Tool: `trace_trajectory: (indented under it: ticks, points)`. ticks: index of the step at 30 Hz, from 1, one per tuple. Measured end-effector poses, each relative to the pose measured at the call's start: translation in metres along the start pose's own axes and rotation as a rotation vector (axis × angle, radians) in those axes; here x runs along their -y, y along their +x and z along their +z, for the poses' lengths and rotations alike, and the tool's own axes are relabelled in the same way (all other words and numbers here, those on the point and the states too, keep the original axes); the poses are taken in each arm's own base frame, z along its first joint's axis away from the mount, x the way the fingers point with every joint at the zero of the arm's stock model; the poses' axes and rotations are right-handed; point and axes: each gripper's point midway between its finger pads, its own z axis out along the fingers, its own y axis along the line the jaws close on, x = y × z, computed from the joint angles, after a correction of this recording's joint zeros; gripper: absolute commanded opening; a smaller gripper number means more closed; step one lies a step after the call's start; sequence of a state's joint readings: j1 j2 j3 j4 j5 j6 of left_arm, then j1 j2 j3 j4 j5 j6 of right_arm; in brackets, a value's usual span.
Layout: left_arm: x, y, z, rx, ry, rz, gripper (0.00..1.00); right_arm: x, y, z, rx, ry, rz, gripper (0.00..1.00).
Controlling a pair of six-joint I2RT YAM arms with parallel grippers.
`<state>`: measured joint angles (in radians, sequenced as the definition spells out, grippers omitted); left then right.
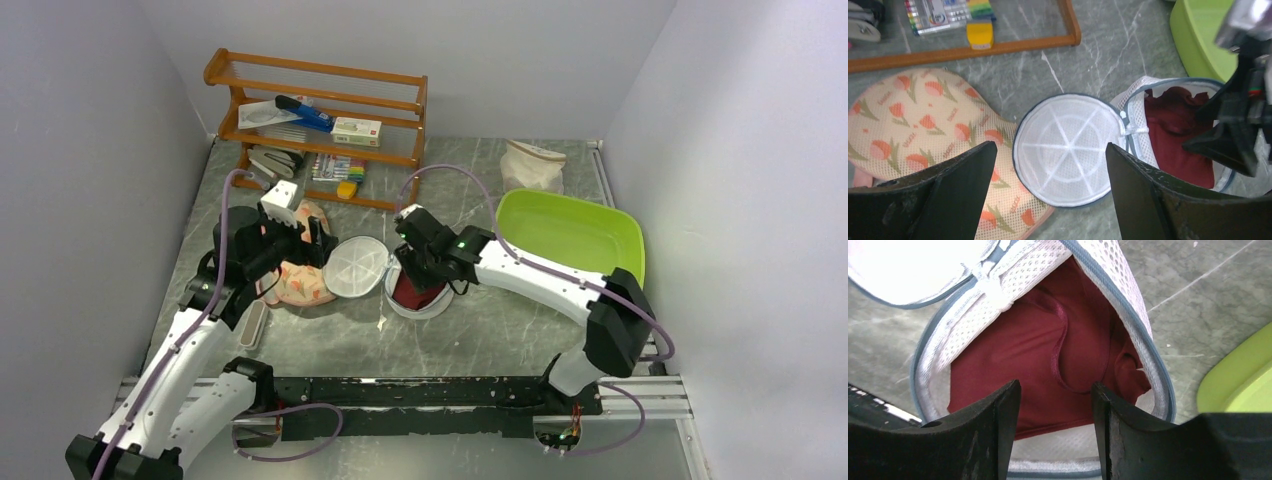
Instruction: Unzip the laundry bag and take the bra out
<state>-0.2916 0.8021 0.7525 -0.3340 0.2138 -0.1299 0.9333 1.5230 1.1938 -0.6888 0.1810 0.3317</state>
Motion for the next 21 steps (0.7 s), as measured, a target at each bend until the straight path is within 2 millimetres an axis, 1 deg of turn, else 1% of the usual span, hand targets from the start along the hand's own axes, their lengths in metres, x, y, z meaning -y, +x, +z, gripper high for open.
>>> trace_trajectory:
  ticks: [4,7,11,17,21]
  points:
    - [0.002,-0.010,0.000,0.044,0.013,0.018,0.88,0.003,-0.001,0.010,-0.032,0.073,-0.050,0.50]
    - [0.002,-0.008,0.003,0.033,0.017,0.019,0.88,0.006,0.002,0.018,-0.054,0.131,-0.087,0.50]
    - [0.002,-0.006,0.005,0.024,0.021,0.020,0.87,0.011,0.006,0.021,-0.067,0.180,-0.119,0.49]
    - [0.002,-0.007,0.005,0.026,0.022,0.025,0.86,0.020,0.006,0.025,-0.065,0.242,-0.136,0.41]
    - [0.002,-0.006,0.006,0.022,0.023,0.024,0.86,0.022,0.007,0.027,-0.064,0.255,-0.137,0.35]
